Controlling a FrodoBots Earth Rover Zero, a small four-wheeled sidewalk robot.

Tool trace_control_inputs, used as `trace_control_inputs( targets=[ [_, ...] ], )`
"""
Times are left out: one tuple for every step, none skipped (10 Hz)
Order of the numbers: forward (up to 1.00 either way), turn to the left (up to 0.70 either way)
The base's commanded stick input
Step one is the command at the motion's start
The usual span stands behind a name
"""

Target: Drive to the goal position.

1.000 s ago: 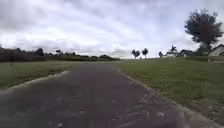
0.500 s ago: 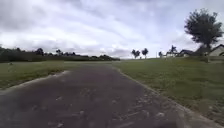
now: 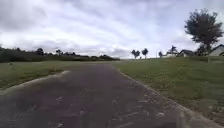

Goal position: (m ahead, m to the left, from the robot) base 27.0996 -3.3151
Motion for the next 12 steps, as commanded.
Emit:
trace_control_inputs(
  targets=[
    [0.09, 0.01],
    [0.09, 0.01],
    [0.09, 0.01],
    [0.09, 0.01],
    [0.09, 0.01],
    [0.09, 0.01],
    [0.09, 0.01],
    [0.09, 0.01],
    [0.09, 0.01],
    [0.09, 0.01],
    [0.09, 0.01],
    [0.09, 0.01]
  ],
)
